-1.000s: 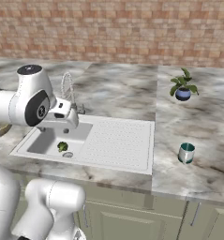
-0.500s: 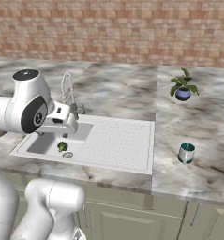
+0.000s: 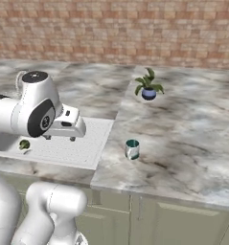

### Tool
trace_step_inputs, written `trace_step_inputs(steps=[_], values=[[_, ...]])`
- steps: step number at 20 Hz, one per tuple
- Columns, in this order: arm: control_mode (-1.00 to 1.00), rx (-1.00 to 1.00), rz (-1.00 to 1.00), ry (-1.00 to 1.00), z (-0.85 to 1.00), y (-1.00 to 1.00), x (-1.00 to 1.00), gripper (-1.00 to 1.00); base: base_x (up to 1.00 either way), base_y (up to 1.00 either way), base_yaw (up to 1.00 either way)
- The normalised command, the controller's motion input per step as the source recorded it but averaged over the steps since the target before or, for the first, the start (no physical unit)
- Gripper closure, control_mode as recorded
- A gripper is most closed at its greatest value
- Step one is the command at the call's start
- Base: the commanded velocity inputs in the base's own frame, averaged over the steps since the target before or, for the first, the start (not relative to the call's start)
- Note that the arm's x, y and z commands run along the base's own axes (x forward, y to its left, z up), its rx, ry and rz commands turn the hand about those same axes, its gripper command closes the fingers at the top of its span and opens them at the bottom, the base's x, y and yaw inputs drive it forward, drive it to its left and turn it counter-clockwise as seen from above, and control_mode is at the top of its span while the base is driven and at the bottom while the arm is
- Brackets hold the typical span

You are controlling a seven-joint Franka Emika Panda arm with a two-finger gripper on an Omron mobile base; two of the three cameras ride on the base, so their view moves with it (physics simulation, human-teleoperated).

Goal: Clear the mugs and bowl far away from the sink.

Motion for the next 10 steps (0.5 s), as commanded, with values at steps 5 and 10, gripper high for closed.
trace_step_inputs(steps=[5,10], values=[[1.0,0.0,0.0,0.0,0.0,0.0,0.0,-1.0,0.03,-0.69,0.0],[1.0,0.0,0.0,0.0,0.0,0.0,0.0,-1.0,0.35,-0.11,-0.02]])
